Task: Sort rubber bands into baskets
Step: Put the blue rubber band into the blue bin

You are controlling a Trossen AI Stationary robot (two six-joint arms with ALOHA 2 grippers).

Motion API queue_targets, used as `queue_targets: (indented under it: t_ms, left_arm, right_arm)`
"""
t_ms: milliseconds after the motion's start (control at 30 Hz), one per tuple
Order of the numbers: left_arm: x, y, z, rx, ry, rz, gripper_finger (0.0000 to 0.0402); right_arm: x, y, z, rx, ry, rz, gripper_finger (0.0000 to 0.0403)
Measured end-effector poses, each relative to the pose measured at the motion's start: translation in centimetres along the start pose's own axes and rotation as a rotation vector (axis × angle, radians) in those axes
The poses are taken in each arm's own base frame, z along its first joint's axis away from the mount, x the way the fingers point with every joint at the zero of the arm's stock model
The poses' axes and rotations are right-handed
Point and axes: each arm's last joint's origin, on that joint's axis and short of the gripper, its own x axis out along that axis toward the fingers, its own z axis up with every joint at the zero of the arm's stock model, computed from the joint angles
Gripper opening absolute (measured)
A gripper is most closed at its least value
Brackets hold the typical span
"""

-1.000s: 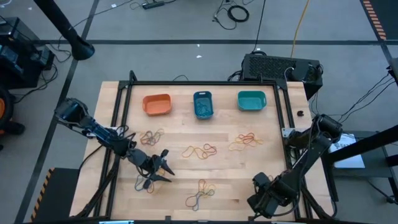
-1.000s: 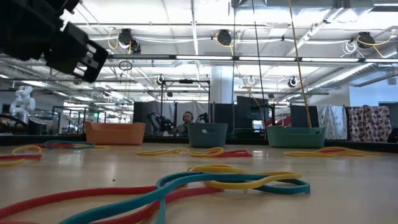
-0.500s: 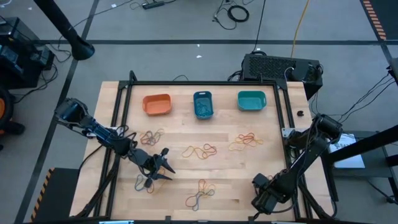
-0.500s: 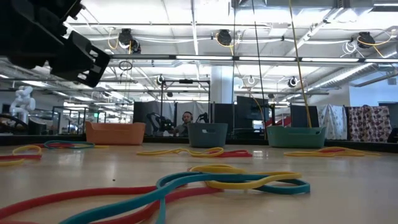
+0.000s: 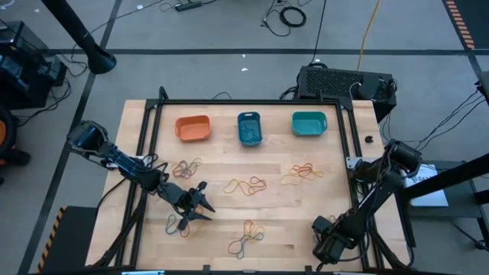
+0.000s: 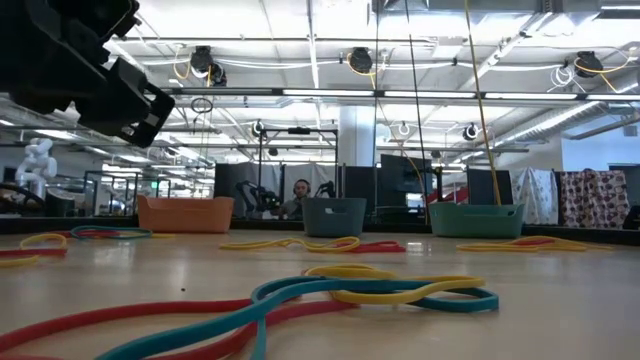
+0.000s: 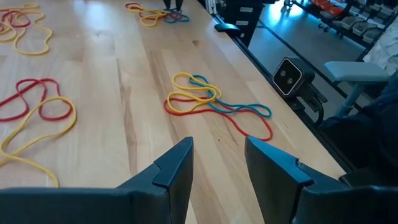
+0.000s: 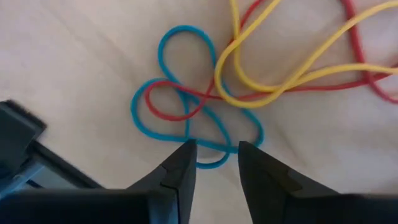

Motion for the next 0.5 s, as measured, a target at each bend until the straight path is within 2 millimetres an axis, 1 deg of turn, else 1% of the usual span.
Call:
queue_targets:
  t_ms: [100, 167, 300, 367, 500]
  left_arm:
    - [0.0, -0.1, -0.1, 0.001, 0.007, 0.001, 0.0152]
    - [0.0, -0.1, -0.1, 0.002, 0.011, 0.000, 0.0152]
    - [0.0, -0.1, -0.1, 0.002, 0.011, 0.000, 0.0152]
    - [0.0, -0.1, -0.1, 0.002, 0.010, 0.000, 0.0152]
    - [0.0, -0.1, -0.1, 0.001, 0.006, -0.001, 0.0152]
  right_arm:
    - [0.1, 0.1, -0.4, 0.024, -0.001, 0.010, 0.0088]
    - [0.6, 0.1, -0.6, 0.040, -0.001, -0.003, 0.0070]
    - [1.6, 0.3, -0.8, 0.028, 0.017, -0.016, 0.0029]
    - [1.7, 0.4, -0.8, 0.027, 0.020, -0.013, 0.0009]
    - [1.2, 0.7, -1.0, 0.002, 0.018, -0.020, 0.0005]
